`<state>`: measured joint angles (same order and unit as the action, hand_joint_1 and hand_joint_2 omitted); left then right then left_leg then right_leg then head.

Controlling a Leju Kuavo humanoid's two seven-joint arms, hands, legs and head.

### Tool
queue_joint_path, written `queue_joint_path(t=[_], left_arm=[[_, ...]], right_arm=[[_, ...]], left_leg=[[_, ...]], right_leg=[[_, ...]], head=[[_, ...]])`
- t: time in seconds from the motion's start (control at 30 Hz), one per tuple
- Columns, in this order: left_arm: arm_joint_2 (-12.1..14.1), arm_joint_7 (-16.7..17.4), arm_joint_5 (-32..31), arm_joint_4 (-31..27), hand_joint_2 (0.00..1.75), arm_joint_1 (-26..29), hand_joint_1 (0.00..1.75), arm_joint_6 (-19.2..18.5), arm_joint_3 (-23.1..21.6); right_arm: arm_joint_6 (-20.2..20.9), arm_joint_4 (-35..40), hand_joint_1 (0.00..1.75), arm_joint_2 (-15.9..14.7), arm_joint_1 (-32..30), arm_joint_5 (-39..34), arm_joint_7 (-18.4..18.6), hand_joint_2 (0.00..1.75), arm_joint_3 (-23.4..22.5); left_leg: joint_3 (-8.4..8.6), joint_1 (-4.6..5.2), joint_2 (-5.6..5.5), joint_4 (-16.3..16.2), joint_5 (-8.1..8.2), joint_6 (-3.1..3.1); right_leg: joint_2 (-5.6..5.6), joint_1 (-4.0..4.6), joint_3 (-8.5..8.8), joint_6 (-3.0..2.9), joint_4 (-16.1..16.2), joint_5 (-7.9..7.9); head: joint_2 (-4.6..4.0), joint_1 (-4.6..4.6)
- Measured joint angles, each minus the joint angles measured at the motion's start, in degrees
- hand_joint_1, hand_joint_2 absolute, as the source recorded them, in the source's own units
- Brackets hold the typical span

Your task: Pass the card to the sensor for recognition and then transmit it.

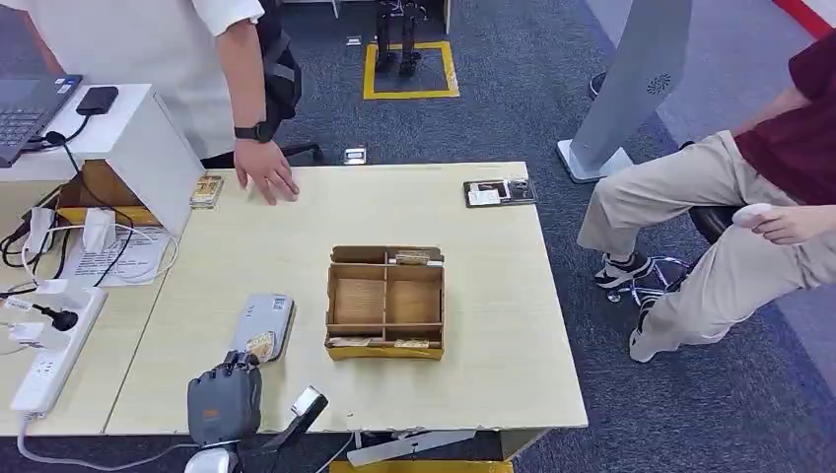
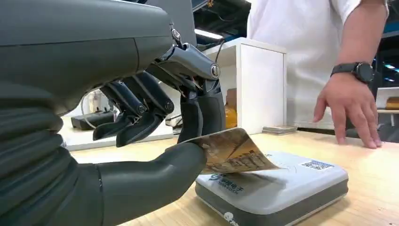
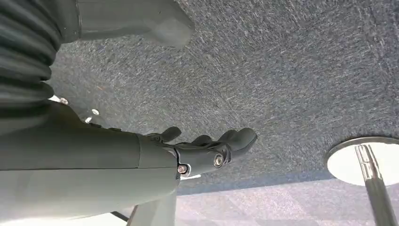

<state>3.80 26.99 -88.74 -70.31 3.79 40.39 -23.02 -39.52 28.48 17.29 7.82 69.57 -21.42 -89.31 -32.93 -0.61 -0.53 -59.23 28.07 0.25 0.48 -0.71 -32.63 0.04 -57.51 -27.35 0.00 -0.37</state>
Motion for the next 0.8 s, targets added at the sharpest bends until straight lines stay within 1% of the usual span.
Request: queue_joint_path(t=[0.4, 0.53, 0.6, 0.67, 0.7, 0.73, 0.77, 0.8], left_arm=[[-0.5, -2.1, 0.0, 1.2, 1.75, -0.2, 1.75, 0.0, 0.0], [-0.6, -2.3, 0.0, 1.1, 1.75, -0.2, 1.75, 0.0, 0.0], [-0.6, -2.1, 0.0, -0.6, 1.75, 0.3, 1.75, 0.0, 0.3], [-0.9, -2.8, 0.0, -4.5, 1.75, 1.0, 1.75, 0.1, 1.1], [-1.5, -4.8, 0.0, -6.5, 1.75, 1.4, 1.75, 0.1, 1.9], [-2.6, -8.8, 0.4, -9.0, 1.75, 2.0, 1.75, 0.1, 3.1], [-4.6, -14.7, 1.3, -12.1, 1.75, 2.8, 1.75, 0.1, 5.4], [-6.7, -17.9, 2.0, -13.8, 1.75, 3.1, 1.75, 0.1, 7.1]], right_arm=[[0.0, -0.4, 0.0, -0.1, 0.0, 0.2, -0.1, 1.75, 0.0], [0.0, -0.4, 0.0, -0.2, 0.0, 0.4, -0.1, 1.75, 0.0], [0.0, -0.4, 0.0, -0.2, 0.0, 0.7, 0.0, 1.75, 0.0], [0.0, -0.4, 0.0, -0.2, 0.0, 1.2, 0.1, 1.75, 0.0], [0.0, -0.4, 0.0, -0.2, 0.0, 1.3, 0.2, 1.75, 0.0], [0.0, -0.3, 0.0, -0.2, 0.0, 1.5, 0.3, 1.75, 0.0], [0.0, -0.3, 0.0, -0.2, -0.1, 1.8, 0.3, 1.75, 0.0], [0.0, -0.3, 0.0, -0.2, -0.1, 1.8, 0.4, 1.75, 0.0]], left_leg=[[0.0, 0.0, 0.0, 0.0, 0.0, 0.0], [0.01, 0.0, 0.0, 0.0, 0.0, 0.0], [0.01, 0.0, 0.0, 0.0, 0.0, 0.0], [0.0, 0.0, -0.01, 0.0, 0.0, 0.0], [0.0, -0.01, -0.01, 0.0, -0.01, 0.0], [-0.01, 0.0, 0.0, 0.0, -0.01, 0.0], [-0.03, 0.01, -0.01, 0.0, 0.0, 0.0], [-0.05, 0.01, -0.02, 0.0, -0.01, 0.01]], right_leg=[[-0.01, 0.0, 0.01, 0.0, 0.0, 0.0], [-0.01, 0.0, 0.02, 0.0, 0.0, 0.0], [-0.01, 0.0, 0.01, 0.0, 0.0, 0.0], [-0.02, 0.0, 0.02, 0.0, 0.0, 0.0], [-0.02, 0.0, 0.02, 0.0, 0.0, 0.0], [-0.01, 0.0, 0.01, 0.0, 0.0, 0.0], [-0.01, -0.01, 0.0, 0.0, 0.0, 0.0], [-0.03, -0.01, 0.02, 0.0, 0.0, 0.0]], head=[[0.0, 0.02], [0.0, 0.02], [0.0, 0.0], [0.0, 0.0], [0.0, 0.0], [0.0, 0.0], [0.0, -0.02], [0.0, 0.02]])
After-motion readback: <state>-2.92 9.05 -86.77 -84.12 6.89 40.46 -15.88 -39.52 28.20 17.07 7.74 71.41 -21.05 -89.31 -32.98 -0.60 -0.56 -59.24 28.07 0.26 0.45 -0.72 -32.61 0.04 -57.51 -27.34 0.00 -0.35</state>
